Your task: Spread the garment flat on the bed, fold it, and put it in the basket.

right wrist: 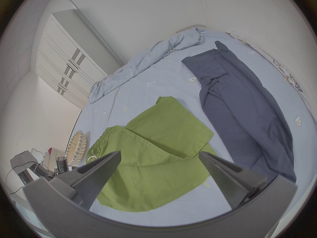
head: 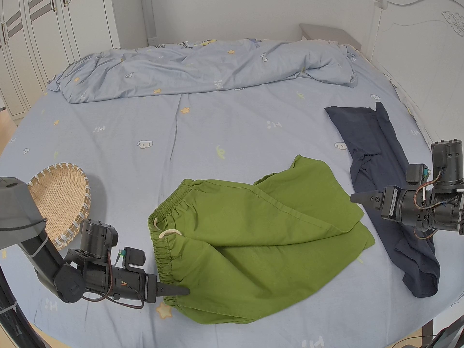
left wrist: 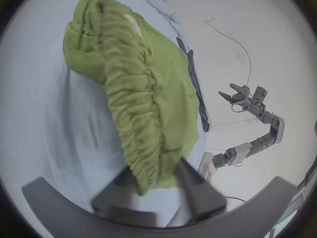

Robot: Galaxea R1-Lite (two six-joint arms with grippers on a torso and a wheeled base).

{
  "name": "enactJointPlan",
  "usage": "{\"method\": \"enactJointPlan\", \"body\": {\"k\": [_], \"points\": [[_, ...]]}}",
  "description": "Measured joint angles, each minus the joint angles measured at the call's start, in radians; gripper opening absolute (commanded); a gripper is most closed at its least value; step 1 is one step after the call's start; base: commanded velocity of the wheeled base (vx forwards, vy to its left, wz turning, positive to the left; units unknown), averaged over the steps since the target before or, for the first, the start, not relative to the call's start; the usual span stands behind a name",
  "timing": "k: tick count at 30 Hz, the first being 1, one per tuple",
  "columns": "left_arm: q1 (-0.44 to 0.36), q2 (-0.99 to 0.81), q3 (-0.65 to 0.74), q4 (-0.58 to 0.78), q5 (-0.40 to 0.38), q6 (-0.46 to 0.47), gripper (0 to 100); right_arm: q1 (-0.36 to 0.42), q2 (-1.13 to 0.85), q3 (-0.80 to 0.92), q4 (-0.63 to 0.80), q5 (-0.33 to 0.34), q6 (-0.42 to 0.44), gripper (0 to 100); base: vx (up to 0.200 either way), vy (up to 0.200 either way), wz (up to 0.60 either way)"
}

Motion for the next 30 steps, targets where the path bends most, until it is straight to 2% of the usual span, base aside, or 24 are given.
{"method": "enactJointPlan", "body": {"k": [8,19,22,24,26,30], "points": [[0.029,-0.038,0.051,0.0,0.0,0.0,0,0.001,0.001,0.0,0.0,0.001,0.0,100,0.0,0.0,0.0],[0.159,-0.126,0.129,0.0,-0.001,0.016,0,-0.002,0.006,-0.007,0.047,0.021,0.003,100,0.0,0.0,0.0],[0.205,-0.146,0.138,0.001,-0.001,0.018,0,-0.025,0.018,-0.016,0.11,0.073,0.004,100,0.0,0.0,0.0],[0.218,-0.153,0.14,0.001,-0.001,0.018,0,-0.056,0.027,-0.021,0.133,0.143,0.003,100,0.0,0.0,0.0],[0.218,-0.156,0.141,0.001,-0.001,0.019,0,-0.105,0.038,-0.024,0.161,0.221,0.003,100,0.0,0.0,0.0],[0.171,-0.148,0.136,0.001,0.005,0.019,0,-0.211,0.068,-0.021,0.207,0.301,-0.024,100,0.0,0.0,0.0]]}}
